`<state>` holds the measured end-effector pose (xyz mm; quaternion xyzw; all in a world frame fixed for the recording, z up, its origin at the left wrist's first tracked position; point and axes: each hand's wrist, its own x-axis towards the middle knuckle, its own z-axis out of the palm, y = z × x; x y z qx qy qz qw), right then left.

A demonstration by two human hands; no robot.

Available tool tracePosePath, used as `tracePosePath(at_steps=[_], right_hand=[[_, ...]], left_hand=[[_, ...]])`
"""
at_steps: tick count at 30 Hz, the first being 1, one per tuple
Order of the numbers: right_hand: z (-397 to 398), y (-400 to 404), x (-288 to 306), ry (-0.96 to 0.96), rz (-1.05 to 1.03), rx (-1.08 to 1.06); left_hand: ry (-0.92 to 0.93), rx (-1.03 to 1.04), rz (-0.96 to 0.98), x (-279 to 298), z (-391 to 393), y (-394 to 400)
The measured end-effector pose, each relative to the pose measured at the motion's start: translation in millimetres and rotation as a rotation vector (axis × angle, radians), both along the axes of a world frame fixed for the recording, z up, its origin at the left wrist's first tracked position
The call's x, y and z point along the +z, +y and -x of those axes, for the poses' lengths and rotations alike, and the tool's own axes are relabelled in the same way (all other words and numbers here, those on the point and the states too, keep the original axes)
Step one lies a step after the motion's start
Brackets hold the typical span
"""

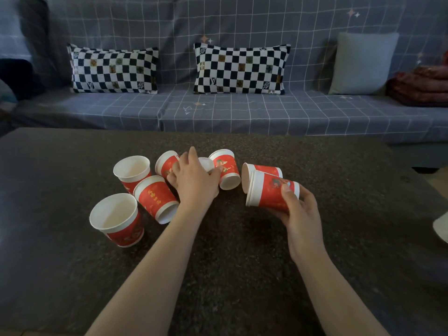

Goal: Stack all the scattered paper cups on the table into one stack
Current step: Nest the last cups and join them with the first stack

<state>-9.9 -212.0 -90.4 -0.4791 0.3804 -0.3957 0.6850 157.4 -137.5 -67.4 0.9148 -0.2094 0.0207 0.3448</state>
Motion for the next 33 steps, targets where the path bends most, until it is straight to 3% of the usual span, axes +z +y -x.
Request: tracePosePath(at_steps=[5, 9, 11, 15, 18, 21, 25, 29, 33], right_hand=[[14.7, -0.6, -4.6, 0.023, 0.005, -0.048], [31.3, 4.2, -6.4, 0.105, 0.044, -0.075], [39.2, 8.3, -8.1, 0.134, 0.073, -0.092], [50.2, 16.8, -12.1, 0.166, 0.063, -0.106], [54.0, 21.0, -13.2, 0.184, 0.051, -0.124], [55.1, 25.0, -15.2, 0.194, 0.040, -0.118], [51.6, 28.7, -17.1, 0.231, 0.036, -0.092], [50.0, 31.0, -16.0, 0.232, 0.030, -0.056], [52.6, 28.2, -14.6, 0.174, 0.015, -0.031]], left_hand=[[-0.131, -0.056, 0.089, -8.1, 13.7, 6.8], [-0.437, -0.326, 0.045, -21.9, 56.5, 34.8], [-0.450, -0.485, -0.020, -25.7, 71.5, 42.9], [-0.264, -0.654, -0.031, -31.0, 79.3, 50.4], [-0.217, -0.516, 0.174, -34.0, 75.6, 56.3], [-0.170, -0.337, 0.197, -32.7, 65.2, 50.8], [0.166, -0.242, 0.116, -22.1, 54.1, 36.0], [0.530, -0.220, 0.334, -12.2, 60.8, 34.1], [0.745, -0.254, 0.373, -3.4, 84.4, 30.8]])
